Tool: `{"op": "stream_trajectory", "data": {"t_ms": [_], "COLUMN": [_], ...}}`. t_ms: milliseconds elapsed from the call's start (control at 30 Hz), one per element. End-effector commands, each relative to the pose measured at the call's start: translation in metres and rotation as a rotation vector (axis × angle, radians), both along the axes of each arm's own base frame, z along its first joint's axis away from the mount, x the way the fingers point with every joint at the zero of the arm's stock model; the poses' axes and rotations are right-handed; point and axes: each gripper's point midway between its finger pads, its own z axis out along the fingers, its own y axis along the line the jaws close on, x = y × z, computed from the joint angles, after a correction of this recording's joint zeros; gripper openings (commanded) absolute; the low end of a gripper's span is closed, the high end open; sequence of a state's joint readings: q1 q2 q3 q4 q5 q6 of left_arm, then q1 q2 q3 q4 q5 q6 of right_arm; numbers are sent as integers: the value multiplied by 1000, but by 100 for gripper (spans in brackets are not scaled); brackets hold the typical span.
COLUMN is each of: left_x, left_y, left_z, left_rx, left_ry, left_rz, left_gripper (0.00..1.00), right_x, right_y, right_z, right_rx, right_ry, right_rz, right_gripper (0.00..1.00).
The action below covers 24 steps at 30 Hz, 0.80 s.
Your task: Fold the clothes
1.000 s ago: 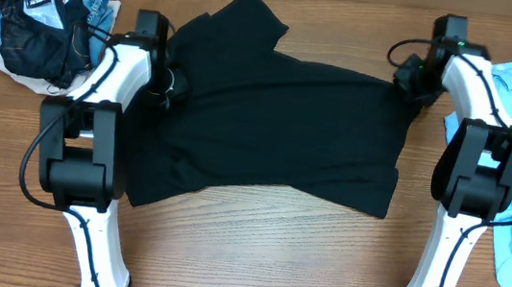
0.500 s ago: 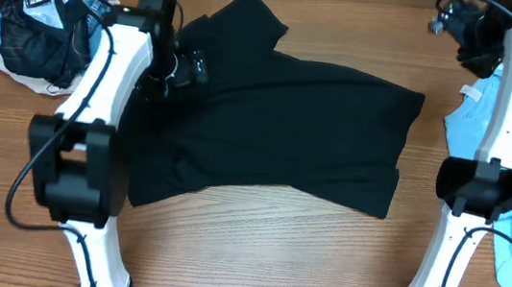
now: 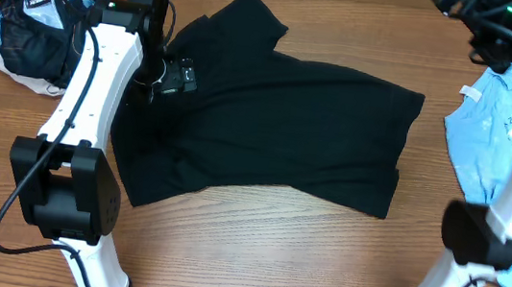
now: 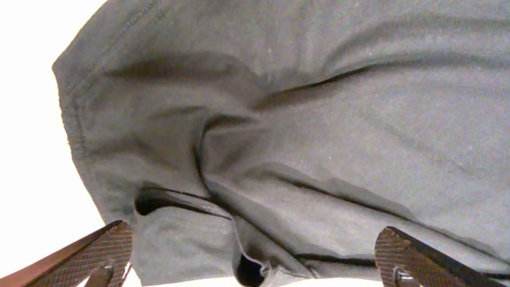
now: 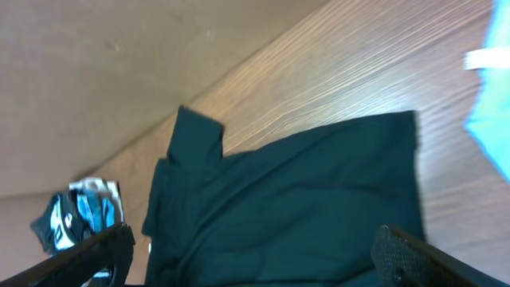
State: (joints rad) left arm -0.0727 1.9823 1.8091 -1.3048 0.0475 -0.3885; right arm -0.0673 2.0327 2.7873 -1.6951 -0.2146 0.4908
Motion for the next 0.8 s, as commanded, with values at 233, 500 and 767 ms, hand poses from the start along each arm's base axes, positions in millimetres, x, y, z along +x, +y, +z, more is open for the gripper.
{"op": "stream_trajectory", "data": {"t_ms": [233,500,767], "left_x": [-2,-70,-108], "left_y": [12,3,-22], "left_z": [62,54,6], "left_rx": [73,12,-61], "left_ry": [-177,69,242], "left_rz": [-10,-42,-108], "left_gripper": [97,100,100], "right_x": [-120,-179,-175], "right_y": [-32,-28,-20], "right_z": [26,-96,-208], "right_rx": [-148,-153,-111], "right_ry": [10,408,598], "right_rz": [-195,-168,-133], "right_gripper": [100,100,100]}}
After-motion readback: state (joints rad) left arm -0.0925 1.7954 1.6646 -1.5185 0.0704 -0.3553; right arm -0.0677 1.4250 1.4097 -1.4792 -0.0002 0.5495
